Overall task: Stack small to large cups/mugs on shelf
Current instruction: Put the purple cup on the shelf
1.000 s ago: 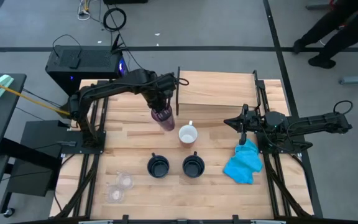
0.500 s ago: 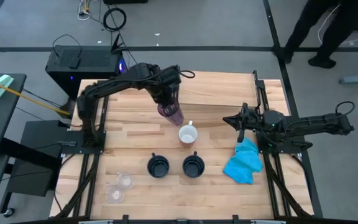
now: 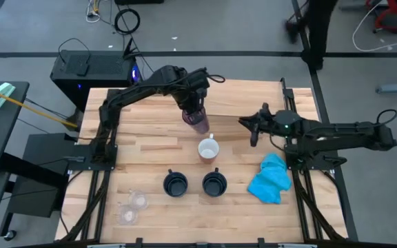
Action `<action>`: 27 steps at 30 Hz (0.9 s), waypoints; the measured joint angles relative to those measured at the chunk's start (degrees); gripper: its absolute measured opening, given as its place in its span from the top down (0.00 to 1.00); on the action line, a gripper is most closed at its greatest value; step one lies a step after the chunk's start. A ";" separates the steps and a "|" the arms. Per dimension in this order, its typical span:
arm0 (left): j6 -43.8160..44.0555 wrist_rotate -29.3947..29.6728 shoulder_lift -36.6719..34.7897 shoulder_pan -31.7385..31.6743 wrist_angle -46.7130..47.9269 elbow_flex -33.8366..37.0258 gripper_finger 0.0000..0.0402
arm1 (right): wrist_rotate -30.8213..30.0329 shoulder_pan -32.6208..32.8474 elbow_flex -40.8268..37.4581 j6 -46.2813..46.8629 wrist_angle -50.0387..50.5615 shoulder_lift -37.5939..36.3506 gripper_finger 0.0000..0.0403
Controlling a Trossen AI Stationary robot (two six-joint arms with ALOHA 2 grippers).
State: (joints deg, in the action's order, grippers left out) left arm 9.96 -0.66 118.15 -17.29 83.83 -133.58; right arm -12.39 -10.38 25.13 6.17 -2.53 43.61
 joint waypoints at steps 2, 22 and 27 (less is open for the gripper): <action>-0.16 0.47 0.00 0.18 -2.79 0.00 0.97 | 0.01 -0.43 1.68 -1.71 0.00 2.24 0.77; -0.77 0.45 0.00 0.47 -12.26 0.00 0.97 | 1.37 2.30 7.13 -16.45 -6.86 14.45 0.04; -0.73 0.45 0.00 0.47 -13.71 0.00 0.96 | 1.74 2.15 8.06 -16.62 -6.15 14.51 0.02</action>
State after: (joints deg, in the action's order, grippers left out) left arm 9.23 -0.21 118.15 -16.82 70.11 -133.58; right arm -10.66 -8.23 33.18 -10.45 -8.68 58.12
